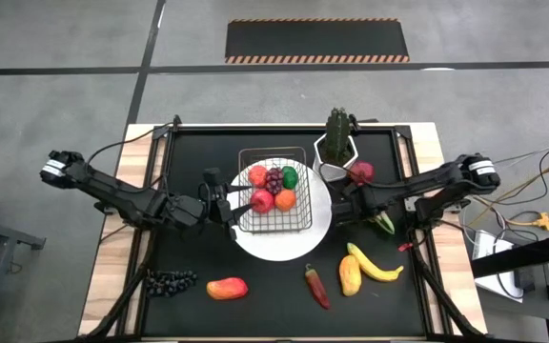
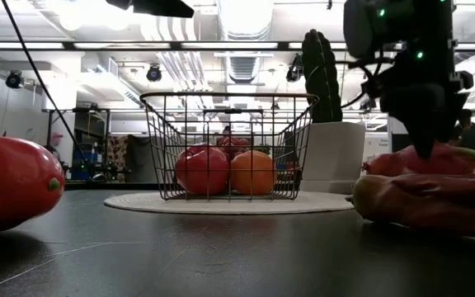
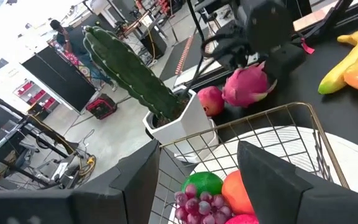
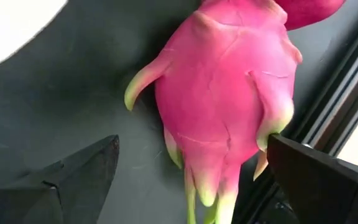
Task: Build produce basket
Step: Put the dragon fruit into the gold wire basket
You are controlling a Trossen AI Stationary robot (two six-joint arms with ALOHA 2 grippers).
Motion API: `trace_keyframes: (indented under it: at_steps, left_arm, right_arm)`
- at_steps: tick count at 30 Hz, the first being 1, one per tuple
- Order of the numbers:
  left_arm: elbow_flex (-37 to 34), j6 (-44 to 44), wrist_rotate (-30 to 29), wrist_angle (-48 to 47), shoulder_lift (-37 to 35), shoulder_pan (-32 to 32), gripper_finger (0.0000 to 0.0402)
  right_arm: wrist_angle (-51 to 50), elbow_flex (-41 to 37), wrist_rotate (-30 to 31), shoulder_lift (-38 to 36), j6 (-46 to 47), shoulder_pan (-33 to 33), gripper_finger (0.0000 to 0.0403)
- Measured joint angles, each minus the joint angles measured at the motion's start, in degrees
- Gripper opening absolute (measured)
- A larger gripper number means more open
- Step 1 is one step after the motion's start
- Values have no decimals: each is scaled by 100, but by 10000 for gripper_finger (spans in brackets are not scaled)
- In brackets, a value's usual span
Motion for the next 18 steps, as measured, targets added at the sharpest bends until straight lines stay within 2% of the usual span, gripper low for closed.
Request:
trace_keyframes:
  at_steps: [7,12,18]
  left_arm:
    - [-1,0,0,-2,0,0,199]
    - [-22,0,0,-20,0,0,199]
    - [-26,0,0,-21,2,0,199]
  right_arm:
    - [-37,-34,174,460,-143,-120,386]
    - [-34,-65,331,767,-168,-120,362]
    - [-140,-28,-116,762,-294,-120,330]
